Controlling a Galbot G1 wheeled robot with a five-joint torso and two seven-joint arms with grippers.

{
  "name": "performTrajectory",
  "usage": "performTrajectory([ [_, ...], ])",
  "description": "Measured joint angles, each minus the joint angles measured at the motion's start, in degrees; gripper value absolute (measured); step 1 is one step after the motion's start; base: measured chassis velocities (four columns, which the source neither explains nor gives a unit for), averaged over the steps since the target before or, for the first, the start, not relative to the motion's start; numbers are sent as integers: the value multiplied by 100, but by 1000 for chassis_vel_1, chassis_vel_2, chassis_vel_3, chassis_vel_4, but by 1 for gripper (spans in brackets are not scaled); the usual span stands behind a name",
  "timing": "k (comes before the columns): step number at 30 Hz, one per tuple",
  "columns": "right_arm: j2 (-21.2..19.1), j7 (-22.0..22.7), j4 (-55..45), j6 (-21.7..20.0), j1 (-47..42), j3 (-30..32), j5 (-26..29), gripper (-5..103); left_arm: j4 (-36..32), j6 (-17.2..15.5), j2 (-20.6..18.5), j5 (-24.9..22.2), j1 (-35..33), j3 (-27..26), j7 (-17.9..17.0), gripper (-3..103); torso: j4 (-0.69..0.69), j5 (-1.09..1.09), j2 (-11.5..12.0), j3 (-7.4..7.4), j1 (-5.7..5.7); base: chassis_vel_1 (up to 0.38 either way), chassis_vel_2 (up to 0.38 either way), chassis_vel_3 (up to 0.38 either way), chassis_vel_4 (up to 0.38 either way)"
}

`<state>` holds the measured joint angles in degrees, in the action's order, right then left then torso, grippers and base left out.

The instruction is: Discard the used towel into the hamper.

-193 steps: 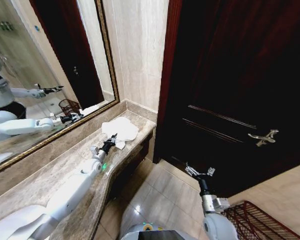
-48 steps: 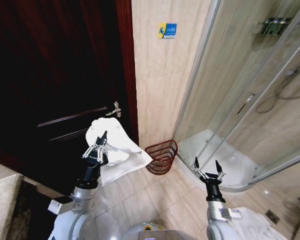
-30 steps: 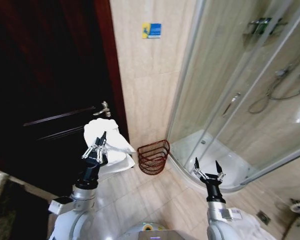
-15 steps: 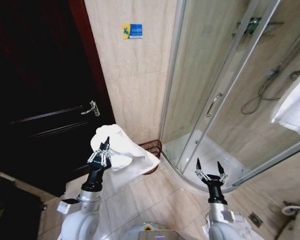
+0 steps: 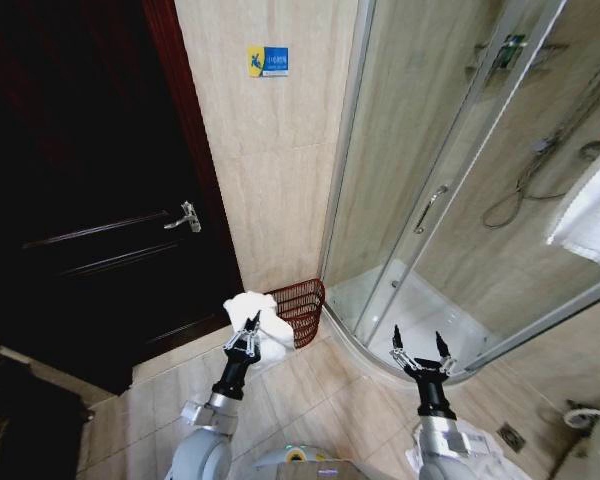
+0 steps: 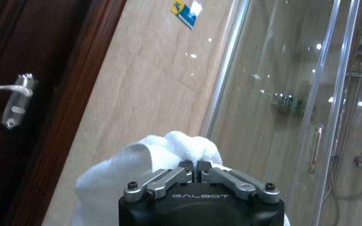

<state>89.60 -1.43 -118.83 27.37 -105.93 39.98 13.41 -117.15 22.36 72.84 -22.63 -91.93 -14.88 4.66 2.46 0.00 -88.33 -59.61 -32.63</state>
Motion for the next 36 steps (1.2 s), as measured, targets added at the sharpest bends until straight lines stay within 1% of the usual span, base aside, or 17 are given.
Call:
performTrajectory([
  [3,56,7,24,49,0,0,-16,100,277,-39,-28,-131,402,98,-62,2,0,0,0,0,0,0,0,0,0],
  [4,56,7,24,49,0,0,-16,100,277,-39,-28,-131,402,98,-62,2,0,0,0,0,0,0,0,0,0],
  [8,119,5,51,112,11,6,-58,100,655,-43,-52,-300,930,230,-66,2,0,0,0,0,0,0,0,0,0],
  [9,119,5,51,112,11,6,-58,100,655,-43,-52,-300,930,230,-66,2,0,0,0,0,0,0,0,0,0],
  [13,171,-10,74,129,8,9,-113,100,1030,-52,-61,-484,1371,436,-37,2,0,0,0,0,0,0,0,0,0],
  [14,171,-10,74,129,8,9,-113,100,1030,-52,-61,-484,1371,436,-37,2,0,0,0,0,0,0,0,0,0],
  [17,205,-23,118,129,-7,13,-166,100,1403,-52,-94,-646,1725,635,31,2,0,0,0,-1,0,0,0,0,0],
  [18,205,-23,118,129,-7,13,-166,100,1403,-52,-94,-646,1725,635,31,2,0,0,0,-1,0,0,0,0,0],
  [20,220,-23,165,129,-6,22,-218,100,1673,-37,-120,-761,1986,833,96,2,-1,0,0,-1,0,0,0,0,0],
  [24,233,-23,205,141,-5,26,-252,100,1856,-28,-142,-849,2209,1016,128,2,0,0,0,0,0,0,0,0,0],
  [28,248,-23,271,186,4,24,-254,100,1902,-25,-175,-954,2355,1117,139,2,-1,0,0,0,1,-7,8,14,-12],
  [36,252,-28,377,220,49,-3,-252,100,1884,-41,-269,-1091,2510,1095,118,2,0,0,0,0,0,-82,103,88,-88],
])
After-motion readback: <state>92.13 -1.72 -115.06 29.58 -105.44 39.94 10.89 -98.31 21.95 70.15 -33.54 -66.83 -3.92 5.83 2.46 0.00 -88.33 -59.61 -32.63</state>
